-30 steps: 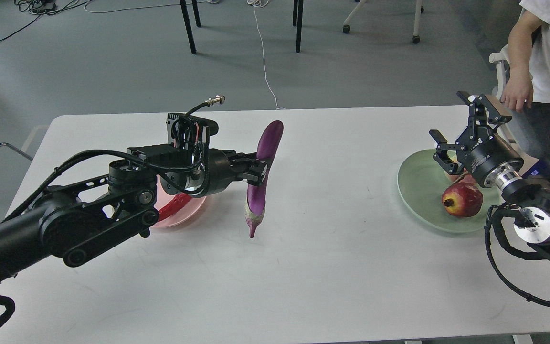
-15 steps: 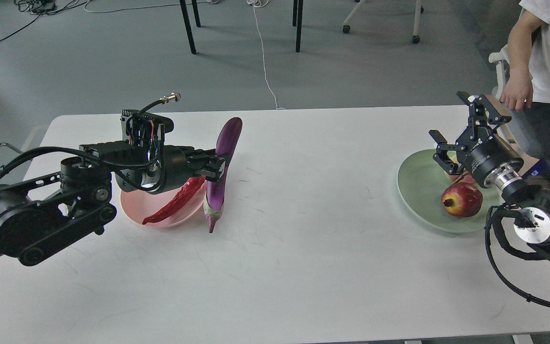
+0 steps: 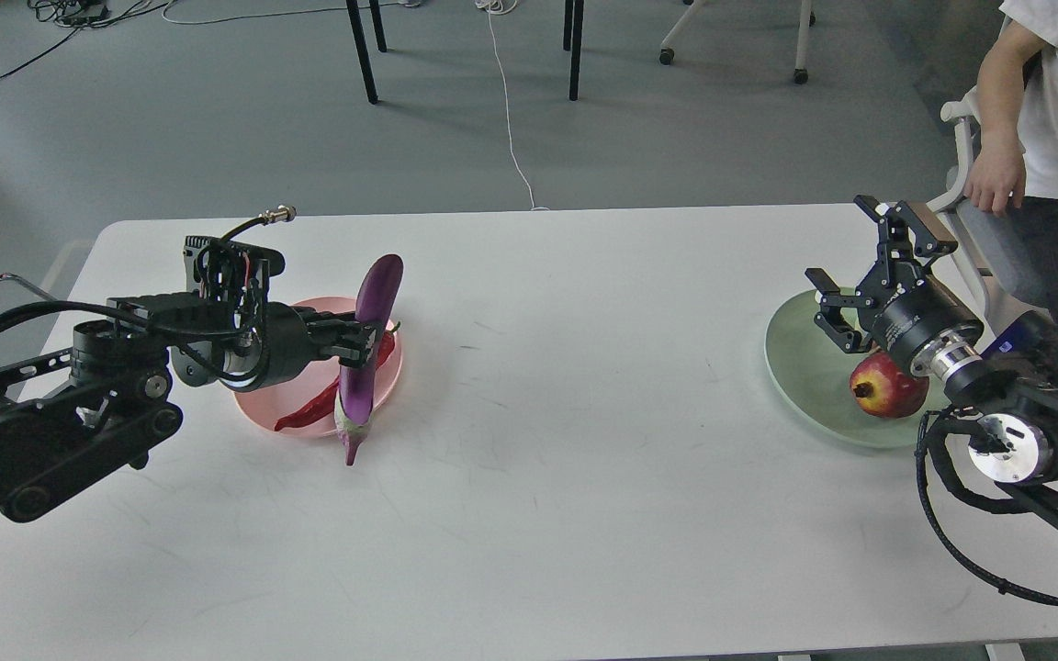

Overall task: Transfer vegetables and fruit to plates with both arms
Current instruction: 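Lower the eggplant onto the pink plate and open the left gripper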

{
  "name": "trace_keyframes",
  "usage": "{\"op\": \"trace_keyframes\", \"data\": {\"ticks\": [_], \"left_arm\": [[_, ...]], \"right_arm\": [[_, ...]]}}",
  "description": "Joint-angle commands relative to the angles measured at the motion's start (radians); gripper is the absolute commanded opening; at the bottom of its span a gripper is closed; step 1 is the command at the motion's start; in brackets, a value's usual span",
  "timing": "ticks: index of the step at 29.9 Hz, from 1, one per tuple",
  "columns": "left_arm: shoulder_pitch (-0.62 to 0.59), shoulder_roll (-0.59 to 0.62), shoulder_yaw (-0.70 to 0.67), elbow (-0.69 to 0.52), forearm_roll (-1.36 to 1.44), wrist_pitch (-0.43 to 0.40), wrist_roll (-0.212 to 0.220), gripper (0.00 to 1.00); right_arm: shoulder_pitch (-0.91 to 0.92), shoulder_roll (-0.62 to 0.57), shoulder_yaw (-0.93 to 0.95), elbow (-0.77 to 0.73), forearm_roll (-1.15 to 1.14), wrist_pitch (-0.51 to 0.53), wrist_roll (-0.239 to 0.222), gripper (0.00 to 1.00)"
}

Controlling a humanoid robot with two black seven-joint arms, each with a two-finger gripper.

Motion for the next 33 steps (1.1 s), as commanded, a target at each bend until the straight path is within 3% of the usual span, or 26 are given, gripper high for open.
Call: {"op": "trace_keyframes", "data": {"ticks": [1, 5, 18, 22, 25, 33], "left_arm": [[-0.009, 0.053, -0.001, -0.015, 0.000, -0.073, -0.029, 0.11], [-0.027, 0.088, -0.004, -0.023, -0.001, -0.078, -0.066, 0.11], [-0.045, 0.097, -0.001, 0.043, -0.009, -0.078, -0.072, 0.16], [-0.042, 0.097, -0.001, 0.055, -0.006, -0.078, -0.090, 0.29], [-0.038, 0.097, -0.001, 0.069, -0.004, -0.078, -0.101, 0.48], [-0.036, 0.088, 0.013, 0.084, -0.003, -0.078, -0.104, 0.69]], "right_arm": [[-0.002, 0.002, 0.001, 0.000, -0.001, -0.001, 0.000, 0.99], [-0.002, 0.011, 0.001, 0.000, -0.001, -0.001, 0.000, 0.99], [-0.013, 0.014, 0.001, 0.000, -0.003, -0.001, 0.000, 0.99], [-0.014, 0.014, 0.001, 0.000, -0.003, -0.001, 0.000, 0.99], [-0.014, 0.014, 0.003, 0.000, -0.004, -0.001, 0.000, 0.99], [-0.014, 0.014, 0.003, 0.000, -0.004, -0.001, 0.000, 0.99]]}}
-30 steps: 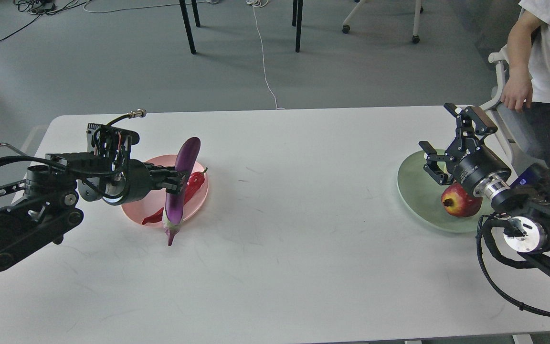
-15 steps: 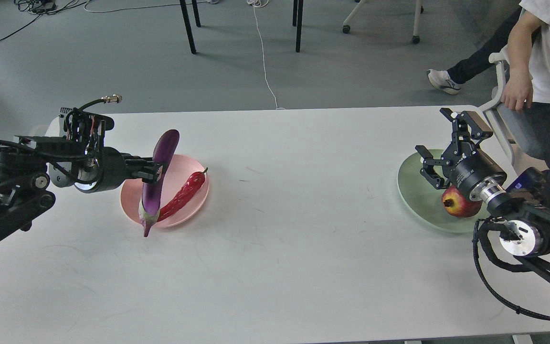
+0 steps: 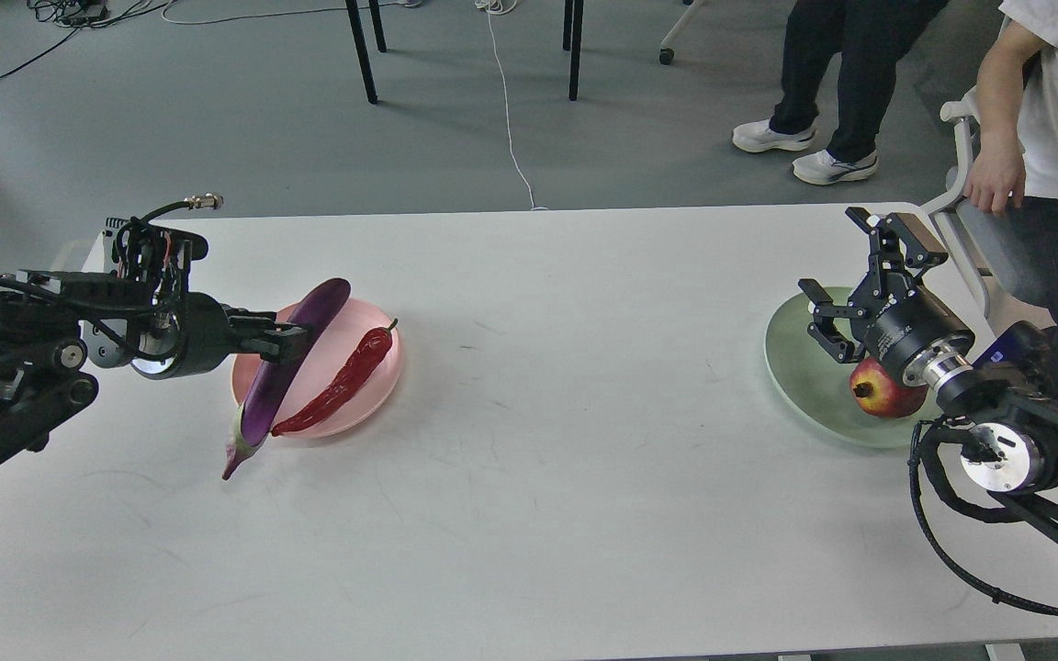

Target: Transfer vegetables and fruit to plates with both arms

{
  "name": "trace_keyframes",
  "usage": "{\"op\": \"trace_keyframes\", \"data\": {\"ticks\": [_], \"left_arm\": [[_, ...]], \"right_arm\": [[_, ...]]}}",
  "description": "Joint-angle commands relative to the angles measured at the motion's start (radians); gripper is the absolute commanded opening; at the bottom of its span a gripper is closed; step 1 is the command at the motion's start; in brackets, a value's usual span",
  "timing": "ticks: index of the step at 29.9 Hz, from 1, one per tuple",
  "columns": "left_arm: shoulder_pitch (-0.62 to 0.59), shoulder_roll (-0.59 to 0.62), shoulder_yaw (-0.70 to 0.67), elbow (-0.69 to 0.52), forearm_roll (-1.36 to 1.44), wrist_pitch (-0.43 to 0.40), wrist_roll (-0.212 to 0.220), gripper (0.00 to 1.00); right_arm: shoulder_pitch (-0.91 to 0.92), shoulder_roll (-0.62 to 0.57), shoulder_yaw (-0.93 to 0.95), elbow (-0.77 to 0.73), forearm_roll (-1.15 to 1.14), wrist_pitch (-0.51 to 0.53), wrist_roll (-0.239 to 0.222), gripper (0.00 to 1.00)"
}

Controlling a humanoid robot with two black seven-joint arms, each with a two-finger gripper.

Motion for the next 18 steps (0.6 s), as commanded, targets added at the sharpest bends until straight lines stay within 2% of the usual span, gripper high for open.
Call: {"op": "trace_keyframes", "data": {"ticks": [1, 4, 6, 7, 12, 16, 18], "left_arm": [[0.000, -0.003, 0.000, 0.002, -0.001, 0.000, 0.000, 0.72], [0.000, -0.004, 0.000, 0.002, -0.004, 0.000, 0.000, 0.81], [-0.001, -0.006, 0.000, 0.002, -0.004, 0.000, -0.002, 0.95], [-0.001, -0.006, 0.000, 0.002, -0.006, 0.000, -0.002, 0.97], [-0.011, -0.009, -0.018, -0.011, -0.012, 0.000, -0.005, 0.98], [-0.015, -0.024, -0.078, -0.044, -0.067, 0.000, -0.038, 0.98], [-0.005, -0.040, -0.118, -0.049, -0.156, 0.002, -0.042, 0.98]], "right_arm": [[0.002, 0.000, 0.000, 0.000, 0.000, 0.000, 0.000, 0.99], [0.000, 0.000, 0.000, 0.000, -0.002, 0.000, 0.000, 0.99], [0.000, 0.000, -0.002, 0.000, -0.008, 0.000, 0.000, 0.99], [-0.002, 0.000, -0.002, 0.000, -0.009, 0.000, 0.000, 0.99], [-0.002, -0.002, 0.000, 0.000, -0.014, 0.000, 0.000, 0.99], [0.000, -0.003, 0.008, 0.000, -0.014, 0.000, 0.000, 0.99], [0.000, -0.003, 0.012, 0.000, -0.012, 0.000, 0.000, 0.99]]}}
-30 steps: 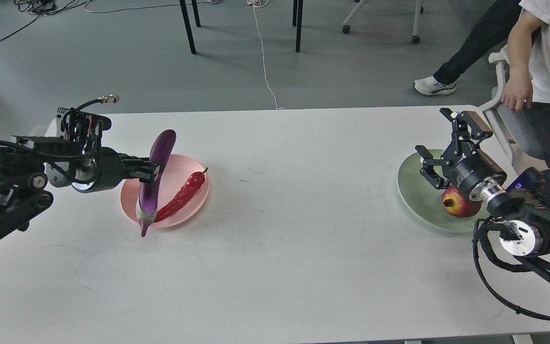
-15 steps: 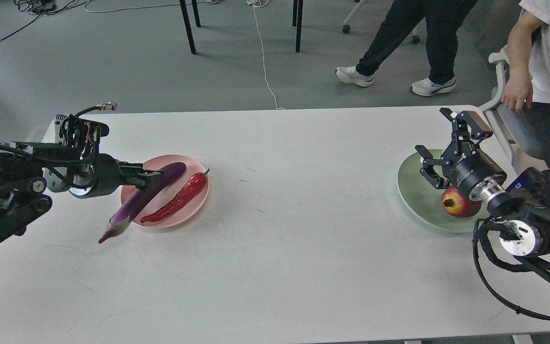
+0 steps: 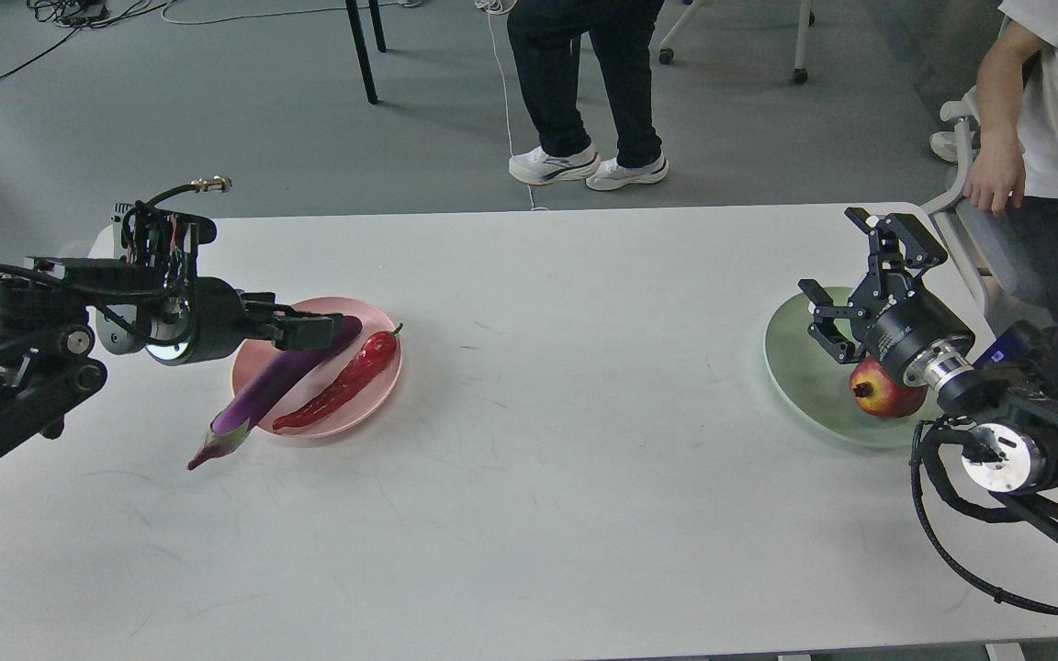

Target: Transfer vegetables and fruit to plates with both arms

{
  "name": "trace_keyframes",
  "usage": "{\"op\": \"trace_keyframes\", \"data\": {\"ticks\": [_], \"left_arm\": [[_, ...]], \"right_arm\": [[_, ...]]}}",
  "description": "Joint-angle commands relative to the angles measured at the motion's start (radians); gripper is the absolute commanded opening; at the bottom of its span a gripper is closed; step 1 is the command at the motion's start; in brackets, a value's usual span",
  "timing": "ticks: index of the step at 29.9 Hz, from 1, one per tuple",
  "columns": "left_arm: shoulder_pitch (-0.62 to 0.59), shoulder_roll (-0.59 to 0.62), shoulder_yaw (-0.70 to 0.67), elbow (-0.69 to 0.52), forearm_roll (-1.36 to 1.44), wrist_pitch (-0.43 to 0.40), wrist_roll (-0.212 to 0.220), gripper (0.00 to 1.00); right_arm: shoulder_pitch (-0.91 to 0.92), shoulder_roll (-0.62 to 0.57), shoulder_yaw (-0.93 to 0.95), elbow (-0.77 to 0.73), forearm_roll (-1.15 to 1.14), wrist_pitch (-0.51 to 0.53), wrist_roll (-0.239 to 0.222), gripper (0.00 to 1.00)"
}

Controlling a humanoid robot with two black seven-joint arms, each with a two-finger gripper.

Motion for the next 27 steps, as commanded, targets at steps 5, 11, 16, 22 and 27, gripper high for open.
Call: {"op": "trace_keyframes", "data": {"ticks": [5, 11, 16, 22, 27], "left_arm": [[0.083, -0.120, -0.069, -0.012, -0.496, 0.319, -0.019, 0.98], [0.131, -0.286, -0.081, -0.012, -0.908, 0.573, -0.045, 0.98], [0.262, -0.418, -0.277, 0.003, -0.931, 0.585, -0.045, 0.98], [0.414, -0.536, -0.553, 0.012, -0.917, 0.569, -0.073, 0.98], [0.497, -0.613, -0.684, 0.011, -0.917, 0.469, -0.087, 0.98]], "right_arm": [[0.001, 0.004, 0.024, 0.000, 0.001, 0.000, 0.000, 0.99], [0.006, 0.054, 0.049, 0.000, 0.001, -0.015, 0.000, 0.99], [0.021, 0.057, 0.047, -0.005, 0.001, -0.025, 0.000, 0.99], [0.015, 0.099, 0.046, -0.003, 0.004, -0.020, 0.000, 0.99], [0.014, 0.129, 0.050, 0.017, 0.006, -0.028, 0.000, 0.99]]}}
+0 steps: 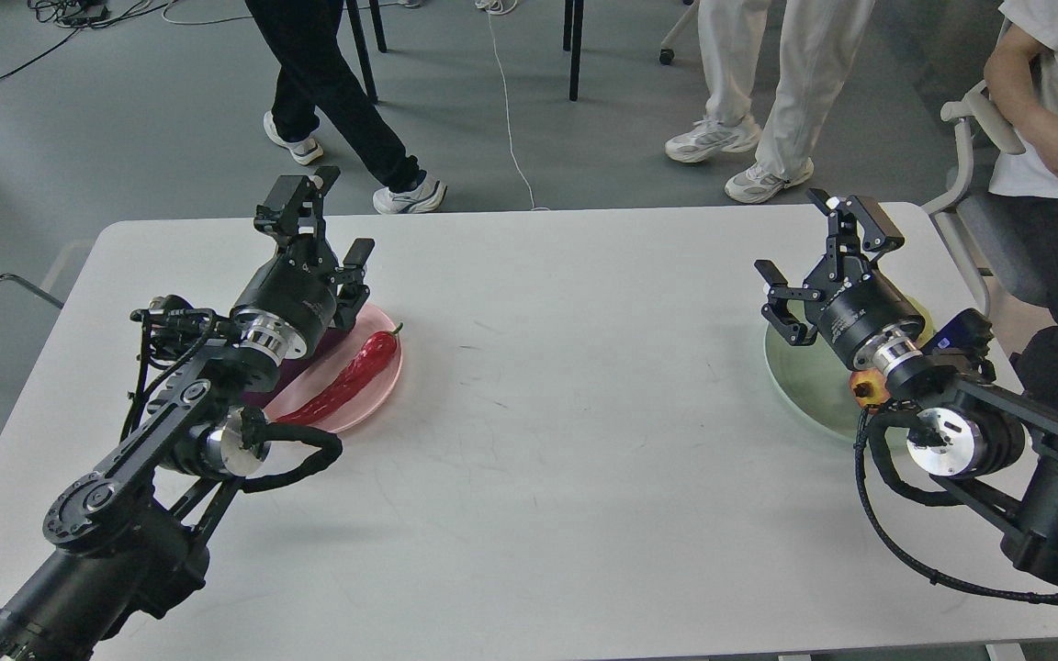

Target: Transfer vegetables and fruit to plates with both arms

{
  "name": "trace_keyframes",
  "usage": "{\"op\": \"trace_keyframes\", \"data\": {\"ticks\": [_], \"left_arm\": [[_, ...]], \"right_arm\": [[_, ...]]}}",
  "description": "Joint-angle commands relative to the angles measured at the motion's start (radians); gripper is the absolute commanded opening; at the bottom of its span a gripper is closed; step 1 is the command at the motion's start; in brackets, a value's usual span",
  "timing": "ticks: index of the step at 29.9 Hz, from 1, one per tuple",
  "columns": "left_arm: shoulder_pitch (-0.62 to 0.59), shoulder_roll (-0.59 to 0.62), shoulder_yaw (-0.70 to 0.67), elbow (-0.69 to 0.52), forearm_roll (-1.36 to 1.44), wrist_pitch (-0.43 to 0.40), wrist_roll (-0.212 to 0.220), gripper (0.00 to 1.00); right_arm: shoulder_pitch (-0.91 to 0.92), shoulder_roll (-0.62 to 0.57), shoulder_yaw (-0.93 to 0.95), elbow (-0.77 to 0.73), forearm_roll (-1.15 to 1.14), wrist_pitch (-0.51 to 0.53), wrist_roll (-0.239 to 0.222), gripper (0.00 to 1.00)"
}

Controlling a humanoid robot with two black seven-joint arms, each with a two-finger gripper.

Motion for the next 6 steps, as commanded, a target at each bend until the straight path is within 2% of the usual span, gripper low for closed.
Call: {"op": "trace_keyframes", "data": {"ticks": [1, 6], "left_arm": [[0.054, -0.042, -0.086, -0.001, 0.000, -0.063, -0.003, 0.98], [0.069, -0.048, -0.102, -0.001, 0.001, -0.094, -0.003, 0.98]], "right_arm": [[-0.002, 0.011, 0.006, 0.016, 0.001, -0.002, 0.000, 0.99], [-0.002, 0.013, 0.010, 0.058, 0.001, 0.000, 0.000, 0.99]]}}
